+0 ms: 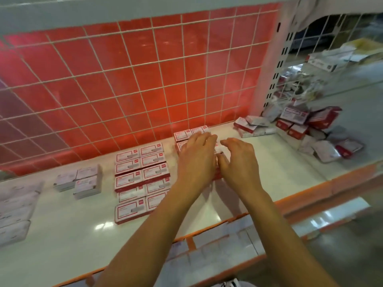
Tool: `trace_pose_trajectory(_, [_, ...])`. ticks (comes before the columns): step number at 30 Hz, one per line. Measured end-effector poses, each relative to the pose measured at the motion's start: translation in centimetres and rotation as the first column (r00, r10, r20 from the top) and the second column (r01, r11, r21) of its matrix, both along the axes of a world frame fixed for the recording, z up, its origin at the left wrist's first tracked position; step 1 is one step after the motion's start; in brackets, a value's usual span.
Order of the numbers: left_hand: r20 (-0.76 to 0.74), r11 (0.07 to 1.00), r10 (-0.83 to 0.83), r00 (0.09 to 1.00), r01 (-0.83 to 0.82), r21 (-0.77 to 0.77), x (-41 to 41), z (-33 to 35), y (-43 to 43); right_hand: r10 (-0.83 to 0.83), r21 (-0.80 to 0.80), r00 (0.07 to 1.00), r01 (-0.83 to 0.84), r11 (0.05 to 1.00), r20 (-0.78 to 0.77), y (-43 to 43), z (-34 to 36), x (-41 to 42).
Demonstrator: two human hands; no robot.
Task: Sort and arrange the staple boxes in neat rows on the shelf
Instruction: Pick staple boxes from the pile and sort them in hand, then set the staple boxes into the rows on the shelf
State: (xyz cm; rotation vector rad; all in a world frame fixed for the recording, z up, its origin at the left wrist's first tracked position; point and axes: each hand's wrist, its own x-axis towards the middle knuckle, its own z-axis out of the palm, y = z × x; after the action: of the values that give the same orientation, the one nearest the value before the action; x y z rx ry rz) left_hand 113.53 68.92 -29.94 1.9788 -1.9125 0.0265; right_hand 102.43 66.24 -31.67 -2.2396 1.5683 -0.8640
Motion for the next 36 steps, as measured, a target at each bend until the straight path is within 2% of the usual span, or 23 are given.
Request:
trace_pose_trajectory(6, [0.047,0.999,-0.018,0.999,0.016,0.030,-4.1,0.2,-4.0,-0.022,0.012,0.999,0.023,1.000,-0.042,-4.1,-0.9,-5.0])
trace_pose_trajectory(14, [0.121,0.985,0.017,0.992,-0.037,0.168,-7.1,-0.2,-10.3,-0.069,0.073,0.989,0.079,0.994,-0.132,-11.3,-2.2,-9.6])
trace_pose_trajectory(20, [0.122,0.970,0.008,0.992,-0.038,0.242,-8.2,-0.8,-14.1,0.001,0.071,0.999,0.002,0.997,-0.037,-15.1,-3.1,-10.2])
trace_pose_trajectory(24, [0.127,0.956,-0.036,0.991,-0.003,0.295,-8.3,-1.3,-16.2,0.051,0.047,0.998,-0.049,0.998,-0.034,-16.8,-3.2,-10.2])
trace_pose_trajectory(26, [0.080,0.940,-0.065,0.995,0.034,0.339,-8.4,-1.4,-17.1,0.076,0.060,0.996,-0.073,0.996,-0.049,-17.6,-2.9,-10.3])
trace_pose_trajectory(31, [-0.186,0.913,-0.040,0.982,0.112,0.391,-8.5,-1.3,-18.8,0.149,0.206,0.977,-0.116,0.972,-0.155,-19.2,-2.4,-10.3])
trace_pose_trajectory(36, [-0.178,0.933,-0.029,0.984,0.091,0.349,-8.4,-1.2,-18.9,0.120,0.235,0.974,-0.073,0.969,-0.194,-19.5,-2.6,-10.6])
